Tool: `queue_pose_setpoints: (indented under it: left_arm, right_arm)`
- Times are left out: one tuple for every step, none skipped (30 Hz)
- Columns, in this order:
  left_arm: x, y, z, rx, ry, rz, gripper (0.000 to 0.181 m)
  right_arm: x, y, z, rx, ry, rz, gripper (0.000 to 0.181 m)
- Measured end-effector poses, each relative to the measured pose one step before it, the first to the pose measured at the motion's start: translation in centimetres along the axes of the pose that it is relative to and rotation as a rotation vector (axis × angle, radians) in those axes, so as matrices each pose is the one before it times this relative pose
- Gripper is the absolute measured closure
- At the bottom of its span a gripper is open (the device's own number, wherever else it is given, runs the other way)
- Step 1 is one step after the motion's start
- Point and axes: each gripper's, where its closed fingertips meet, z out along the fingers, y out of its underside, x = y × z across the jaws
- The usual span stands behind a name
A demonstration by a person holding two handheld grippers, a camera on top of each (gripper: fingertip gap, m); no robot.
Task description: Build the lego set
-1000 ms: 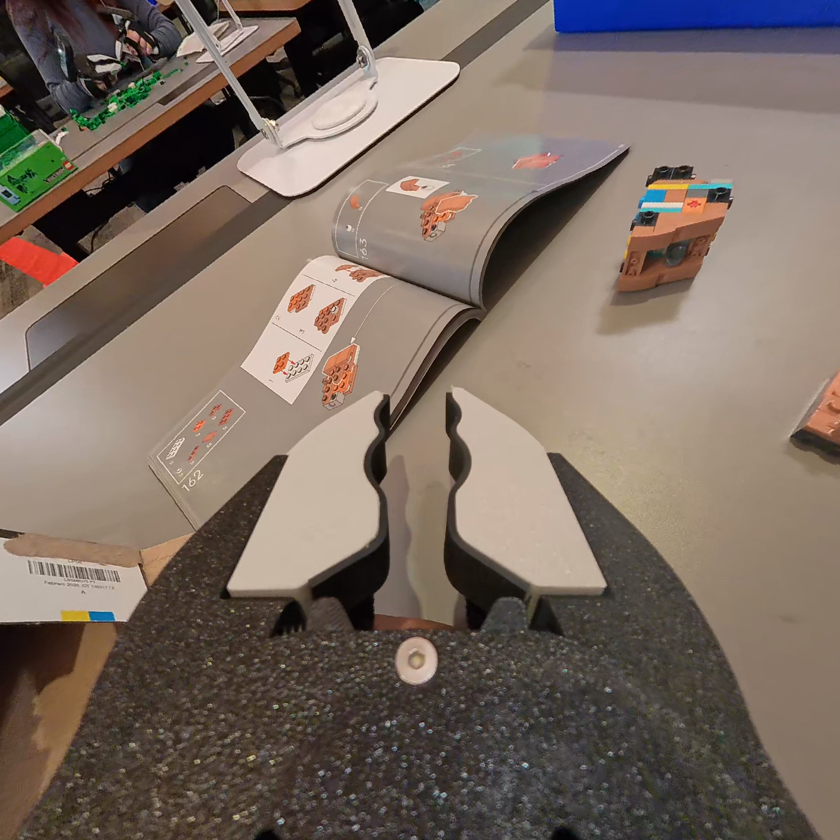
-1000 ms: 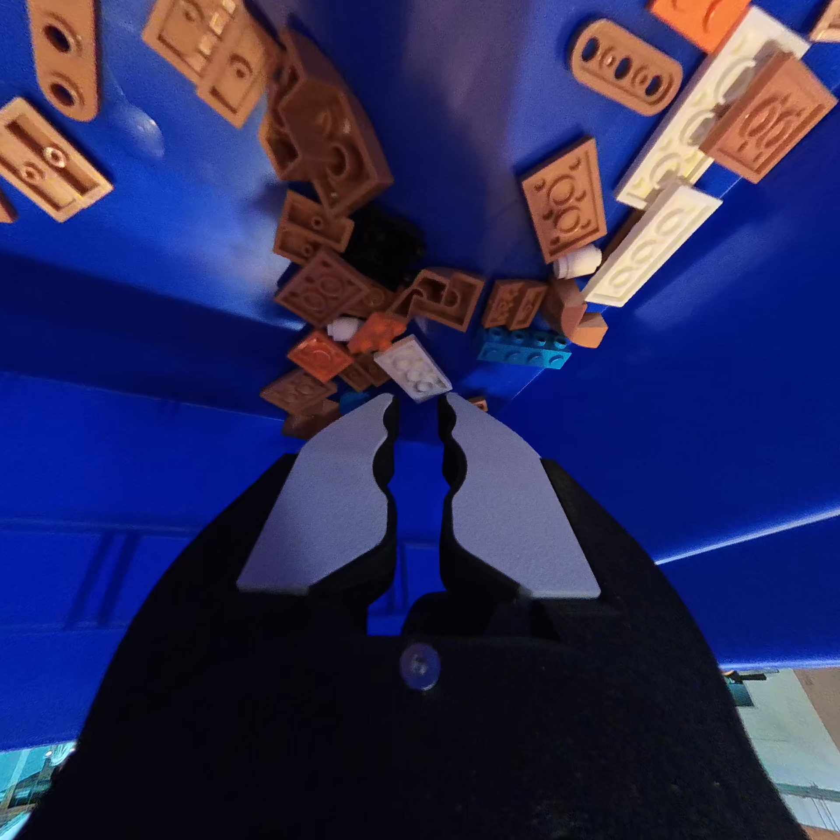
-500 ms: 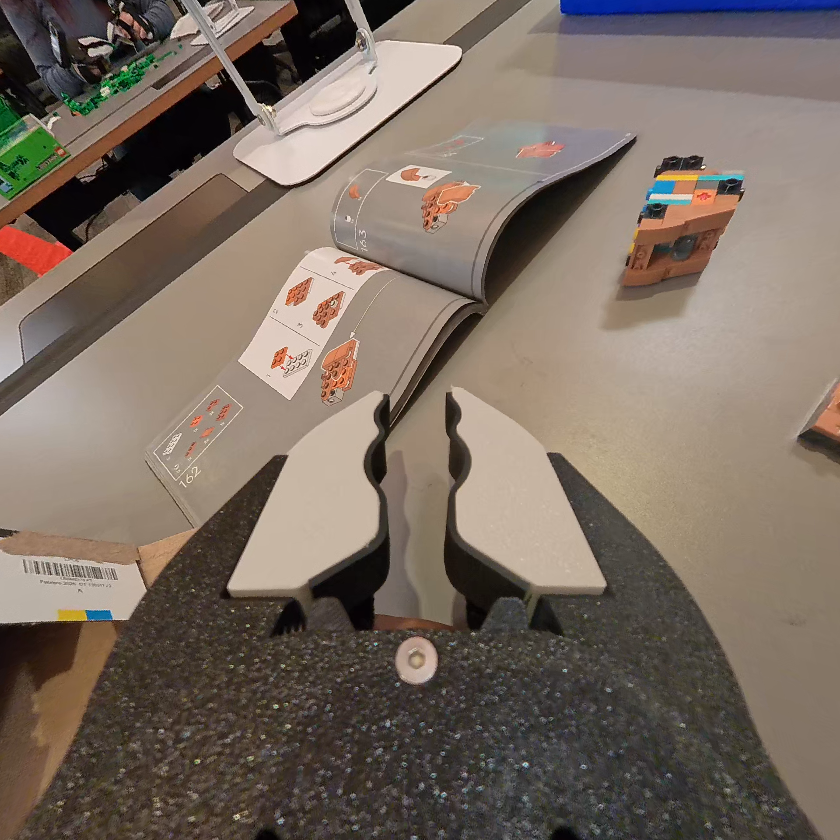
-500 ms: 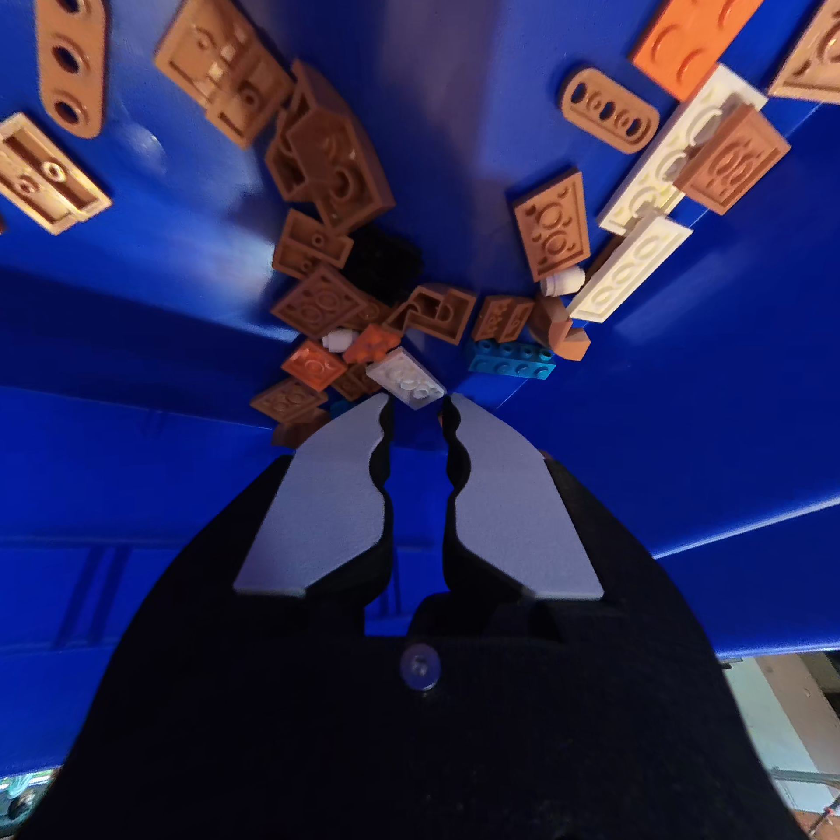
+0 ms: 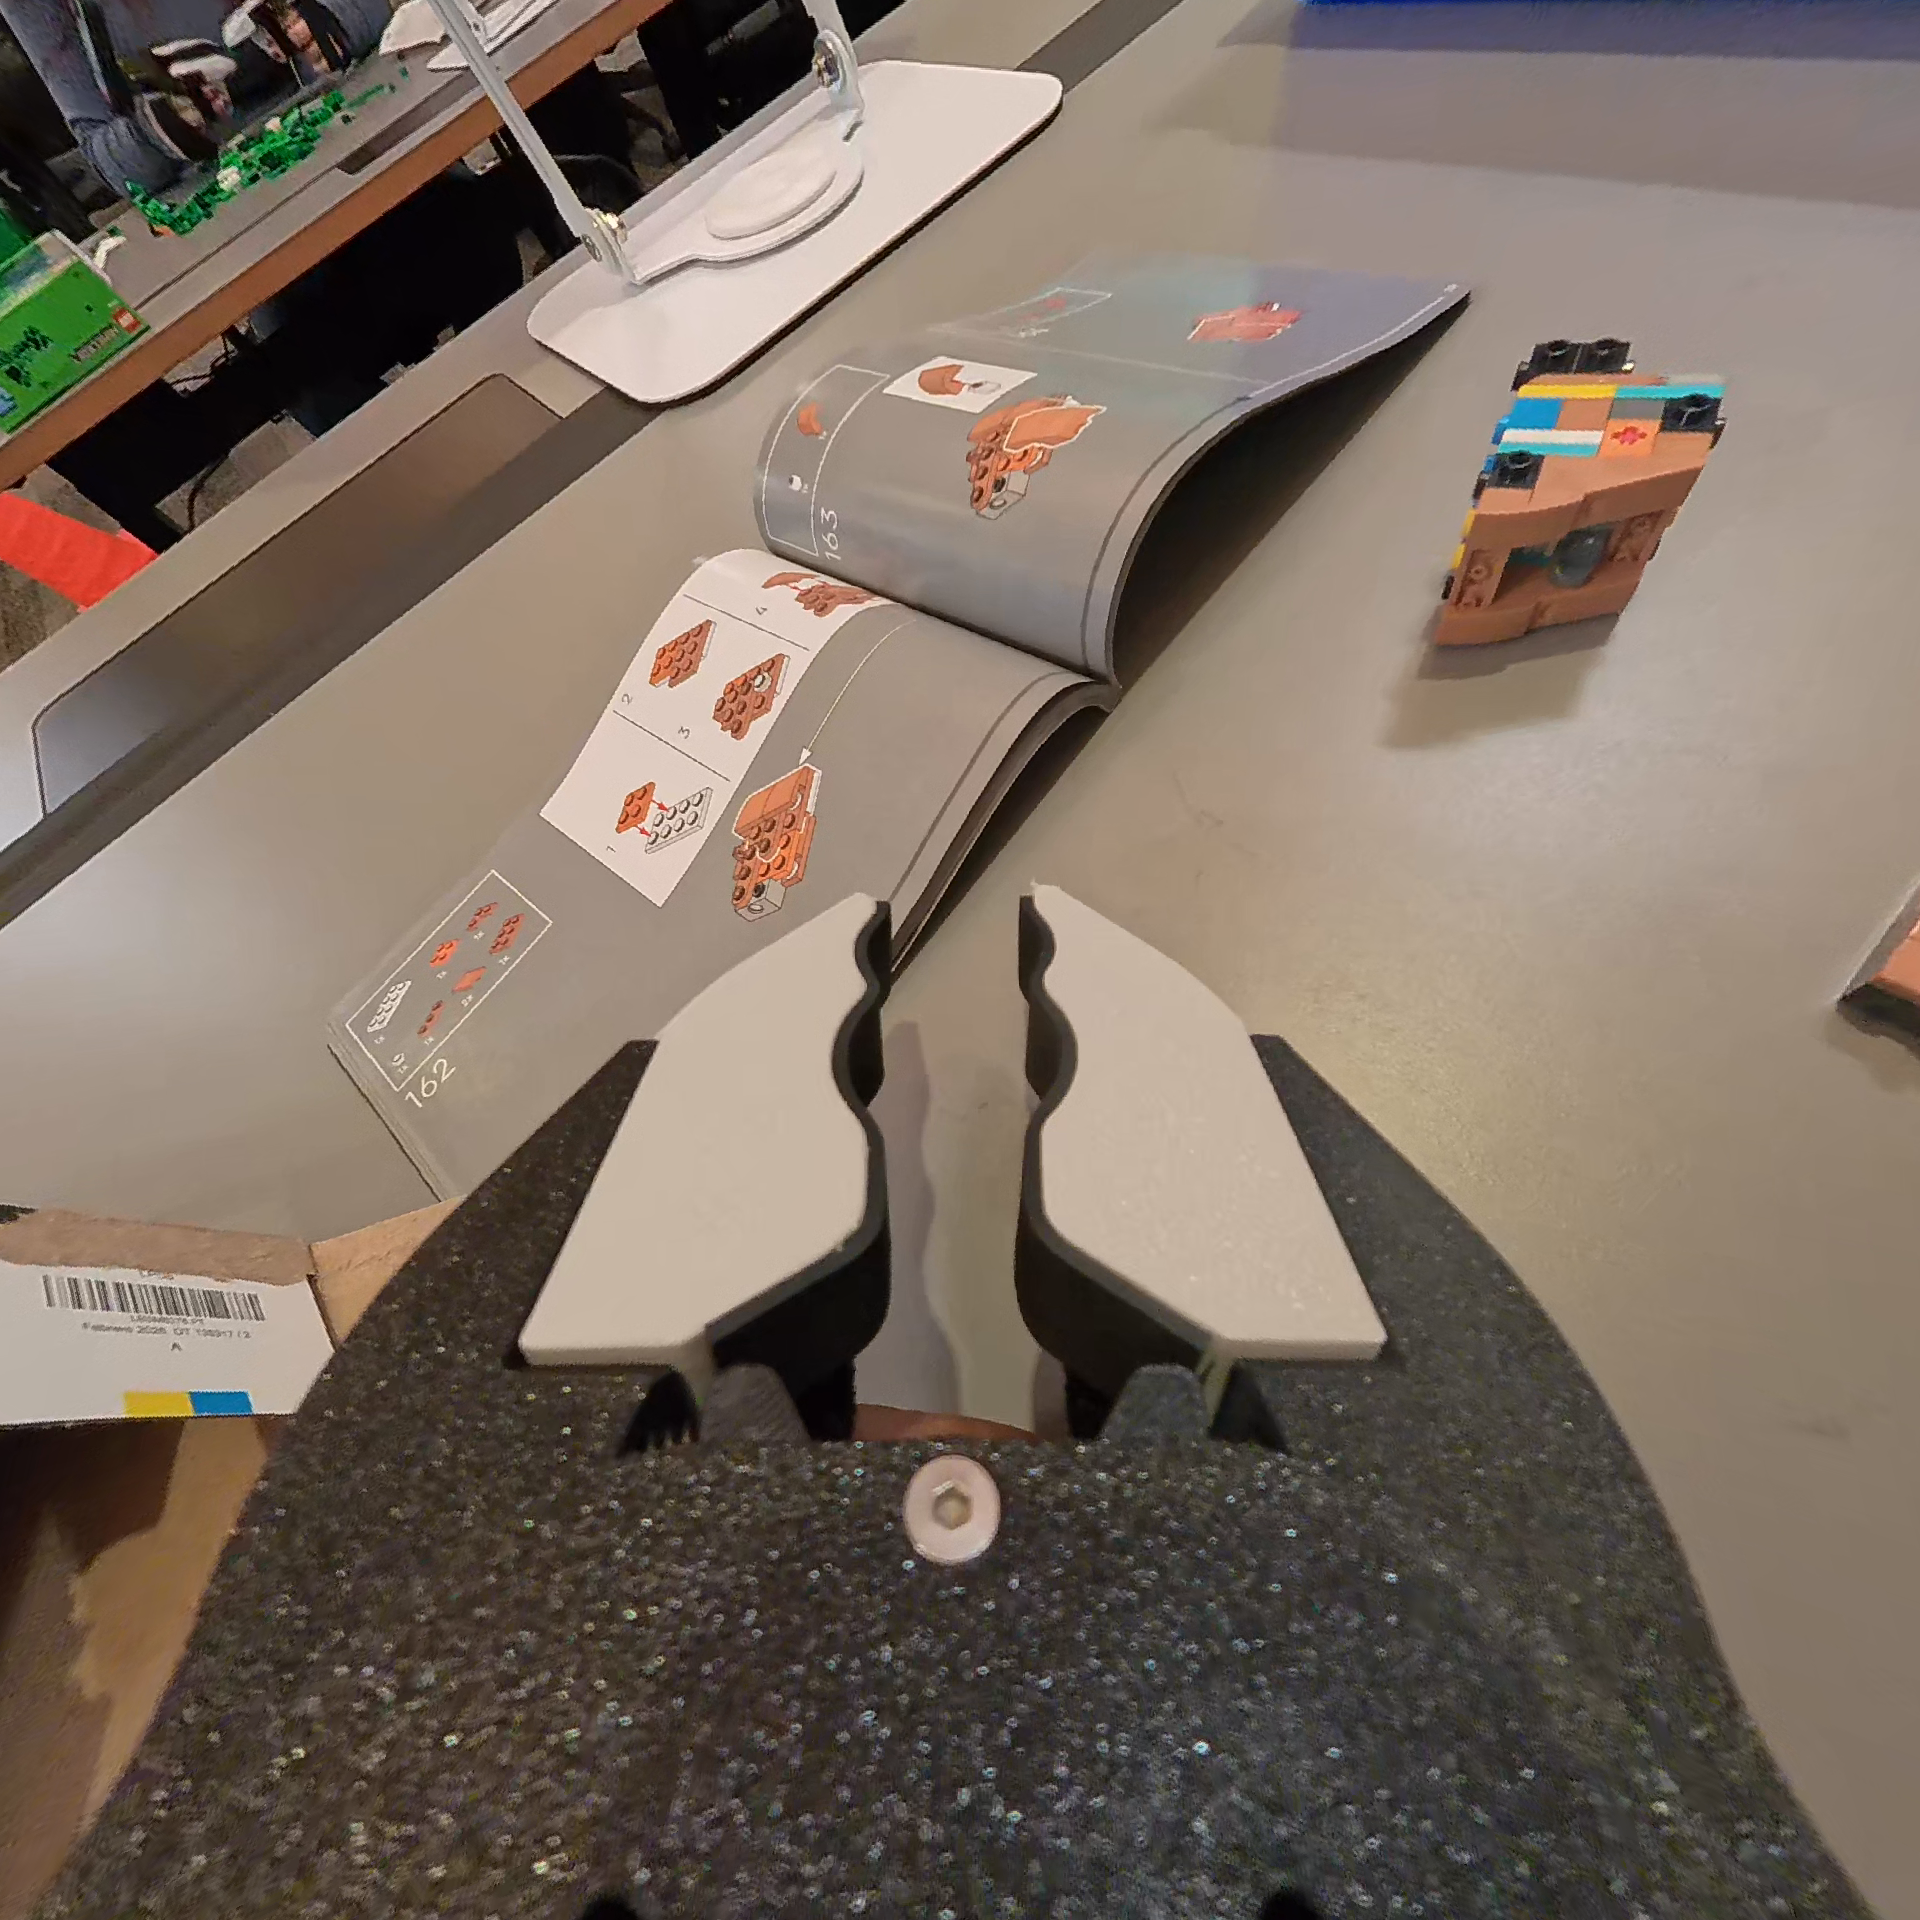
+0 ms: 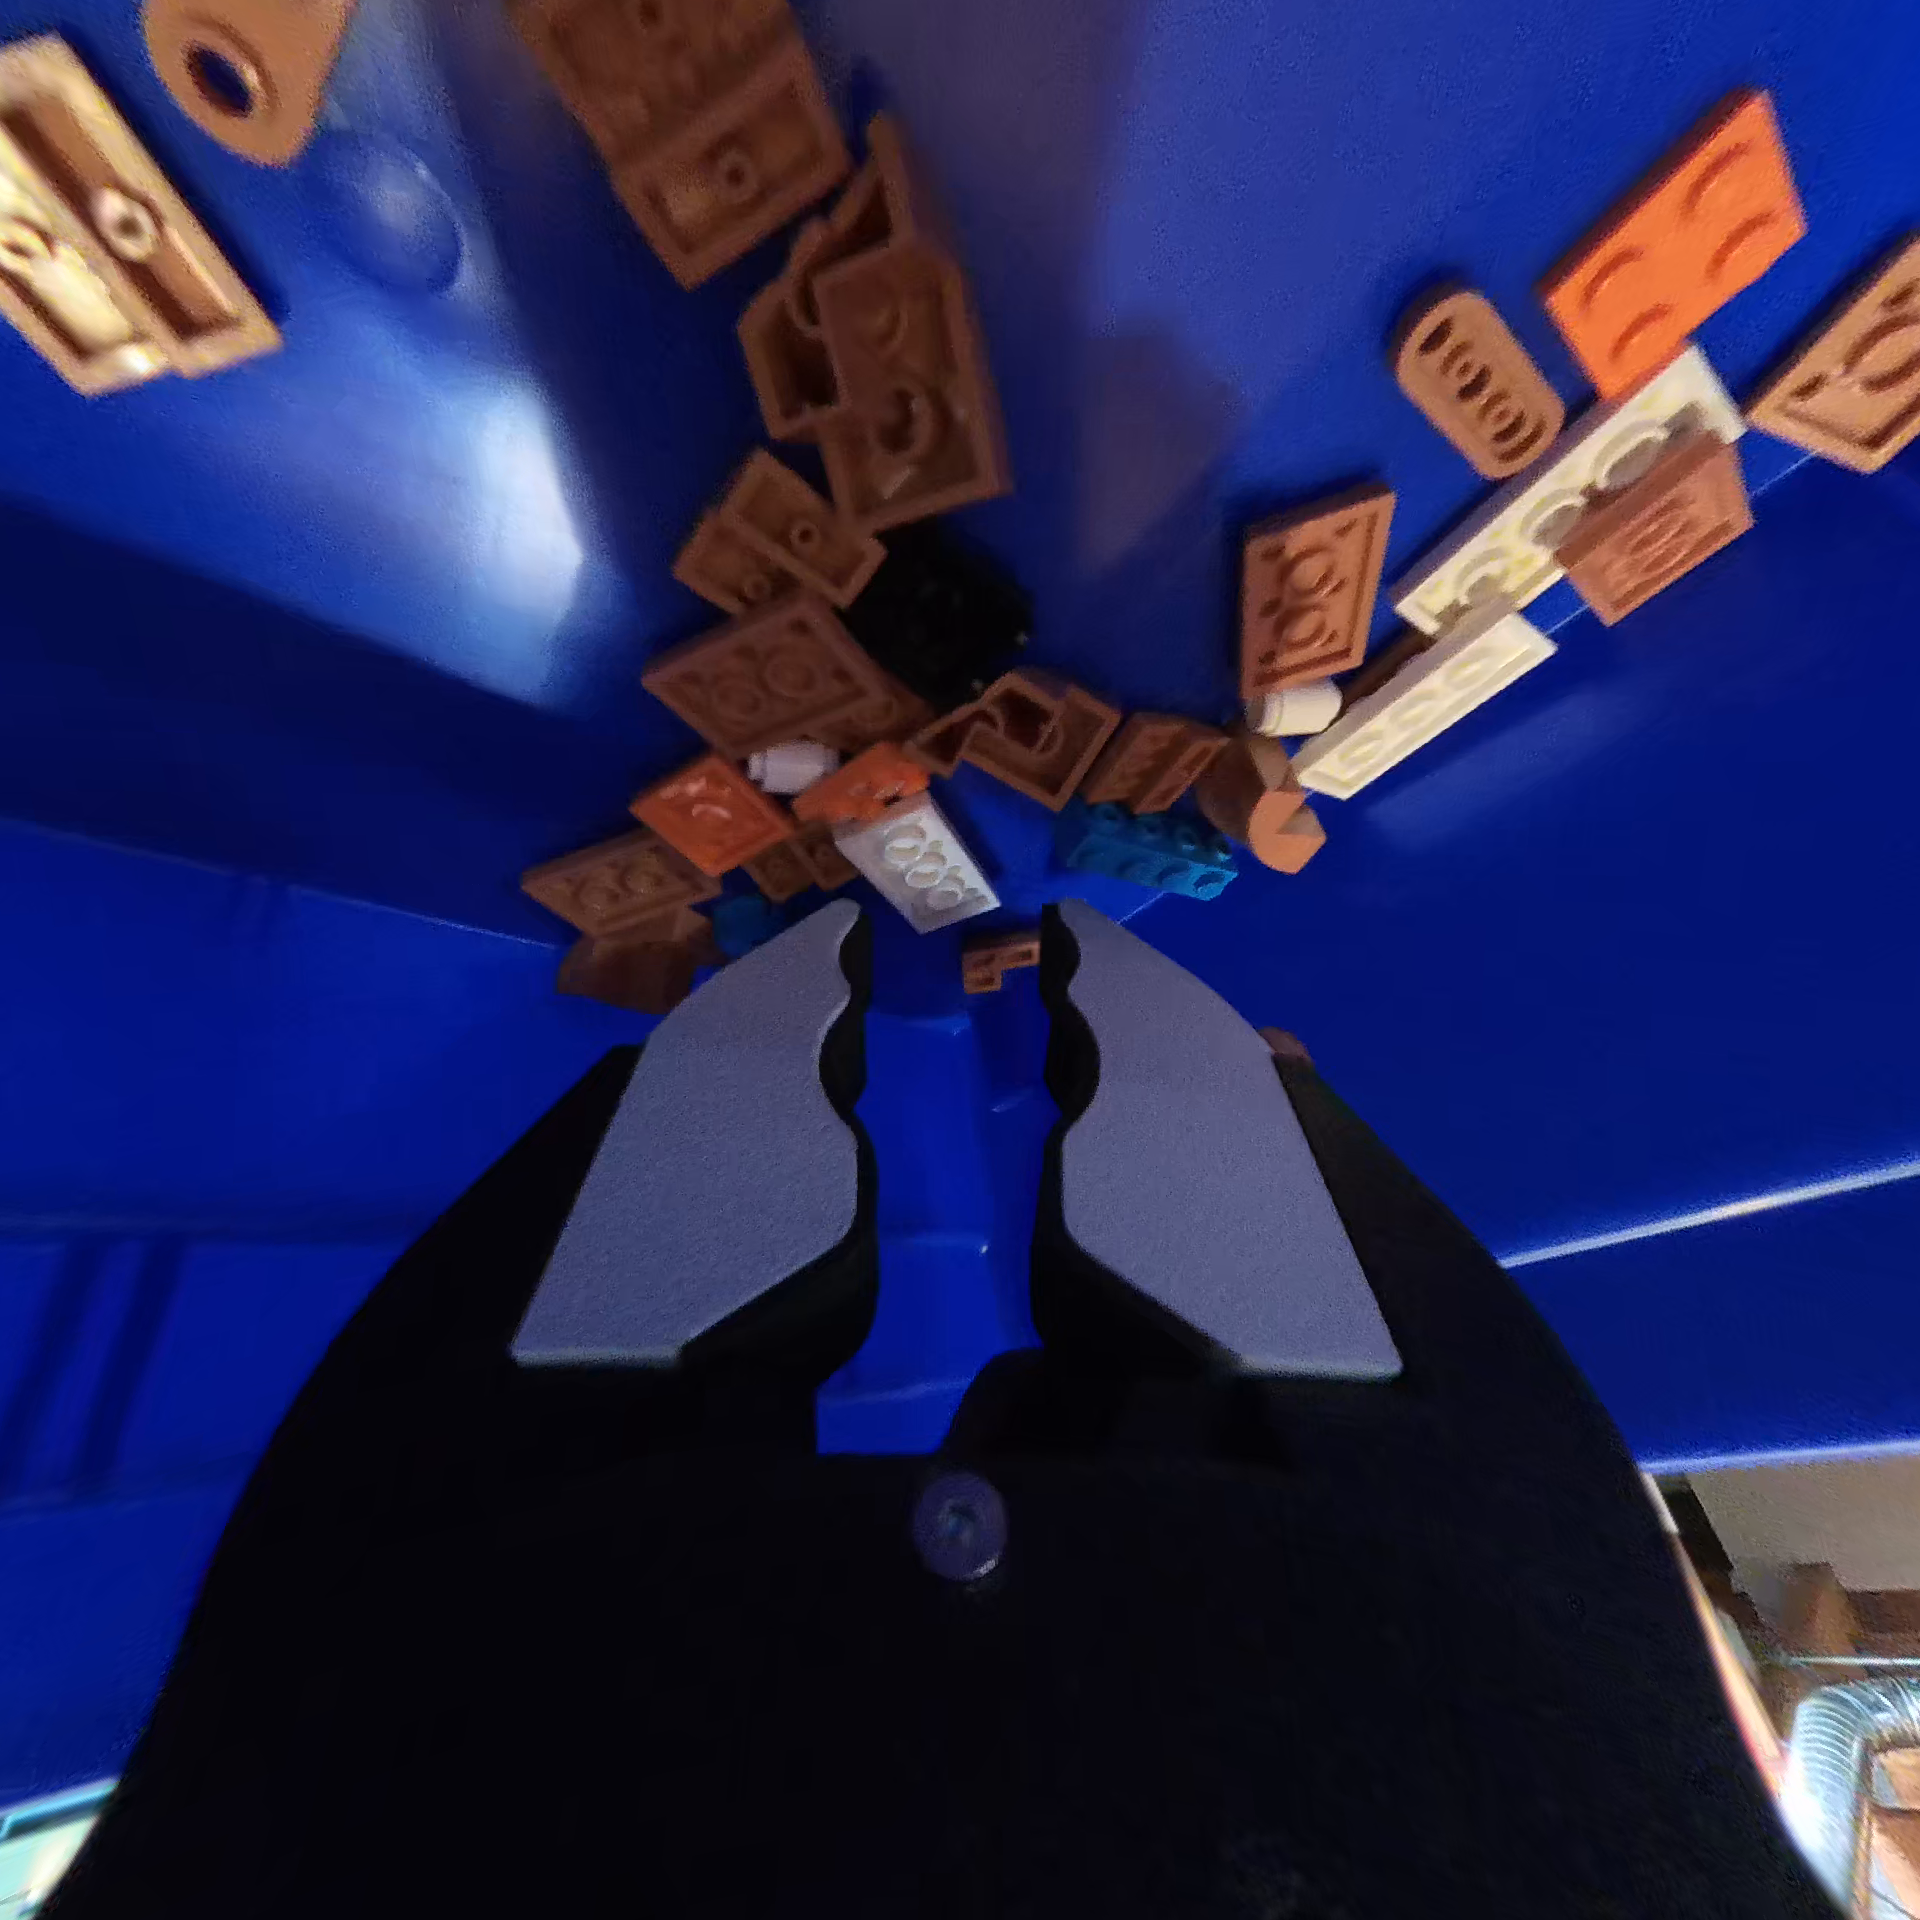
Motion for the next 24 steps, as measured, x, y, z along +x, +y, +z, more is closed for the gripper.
queue_pose_setpoints:
  left_arm:
    - [-0.021, 0.014, 0.017, -0.0017, -0.0003, -0.0018, 0.158]
    - [-0.019, 0.008, 0.01, -0.0012, -0.001, -0.0006, 0.158]
    - [-0.008, 0.01, 0.007, -0.0007, -0.0013, 0.0004, 0.158]
    - [-0.003, -0.001, -0.002, -0.0001, -0.0008, 0.0004, 0.158]
    - [-0.009, -0.004, 0.002, 0.0003, -0.0007, 0.0, 0.158]
    - [-0.015, -0.007, -0.002, 0.0009, -0.0011, 0.0, 0.158]
    - [-0.009, -0.018, -0.014, 0.0013, -0.0012, 0.0002, 0.158]
    - [-0.011, -0.015, -0.013, 0.0013, -0.0008, -0.0002, 0.158]
    - [-0.015, -0.016, -0.012, 0.0014, -0.0012, -0.0005, 0.158]
    - [-0.02, -0.018, -0.005, 0.0012, -0.0016, -0.0004, 0.158]
    - [-0.019, -0.001, -0.003, 0.0007, -0.001, -0.0005, 0.158]
    - [-0.01, -0.014, -0.014, 0.0012, -0.0008, -0.0004, 0.158]
    - [-0.016, -0.023, -0.009, 0.0019, -0.0011, -0.0001, 0.158]
    - [-0.004, -0.02, -0.019, 0.0019, -0.0008, 0.0002, 0.158]
    - [0.001, -0.024, -0.011, 0.0018, -0.0003, 0.0003, 0.158]
    - [0.006, -0.022, -0.018, 0.002, 0.0003, 0.0006, 0.158]
    - [0.007, -0.02, -0.007, 0.0011, 0.0003, 0.0006, 0.158]
    - [0.01, -0.01, 0.003, 0.0005, 0.0003, 0.0006, 0.158]
    - [0.017, -0.011, -0.011, 0.0012, 0.0002, 0.0008, 0.158]
    - [-0.004, -0.037, -0.019, 0.0025, -0.0004, 0.0004, 0.158]
    - [0.0, -0.046, -0.035, 0.0042, -0.0009, 0.0004, 0.158]
    - [-0.013, -0.058, -0.056, 0.0055, -0.0019, 0.0001, 0.158]
    - [0.002, -0.079, -0.091, 0.0071, -0.0012, -0.0001, 0.158]
    - [0.017, -0.083, -0.123, 0.0081, -0.0004, -0.001, 0.158]
  right_arm:
    - [-0.078, -0.066, 0.001, -0.0024, -0.0097, 0.0004, 0.153]
    - [-0.147, -0.001, 0.039, -0.0045, -0.016, 0.0008, 0.156]
    - [-0.132, -0.007, 0.032, -0.0041, -0.0161, 0.003, 0.16]
    - [-0.083, 0.006, 0.031, -0.0041, -0.0146, 0.0049, 0.163]
    - [-0.029, 0.006, 0.012, -0.0041, -0.0123, 0.0075, 0.163]
    - [-0.012, -0.004, 0.009, -0.0023, -0.0125, 0.0065, 0.163]
    - [-0.011, -0.009, 0.007, -0.0022, -0.0129, 0.0071, 0.163]
    - [-0.011, -0.004, 0.014, -0.0019, -0.014, 0.0098, 0.163]
    - [-0.014, -0.004, -0.003, -0.0024, -0.0148, 0.013, 0.163]
    - [-0.023, -0.006, -0.006, -0.0023, -0.0139, 0.0144, 0.163]
    - [-0.058, -0.014, -0.016, -0.0011, -0.0156, 0.0194, 0.164]
    - [-0.092, -0.01, -0.02, 0.0003, -0.0165, 0.0222, 0.164]
    - [-0.081, 0.022, -0.022, 0.0002, -0.0111, 0.0171, 0.164]
    - [-0.074, 0.038, -0.025, -0.0011, -0.0056, 0.0115, 0.164]
    - [-0.059, 0.099, -0.034, -0.0028, -0.0003, 0.009, 0.164]
    - [-0.05, 0.124, -0.068, -0.0013, 0.0025, 0.01, 0.164]
    - [-0.08, 0.168, -0.111, -0.0002, 0.0028, 0.0124, 0.164]
    - [-0.024, 0.249, -0.2, 0.0001, 0.0074, 0.0133, 0.164]
    - [0.014, 0.284, -0.312, 0.0039, 0.0113, 0.0166, 0.164]
    - [0.018, 0.26, -0.466, 0.0105, 0.0122, 0.0248, 0.164]
    - [0.015, 0.157, -0.61, 0.0225, 0.0135, 0.0331, 0.164]
    - [0.006, -0.047, -0.783, 0.0373, 0.0159, 0.0401, 0.164]
    - [-0.049, -0.32, -0.952, 0.0541, 0.0169, 0.046, 0.164]
    - [-0.135, -0.675, -1.138, 0.0721, 0.0169, 0.0509, 0.164]
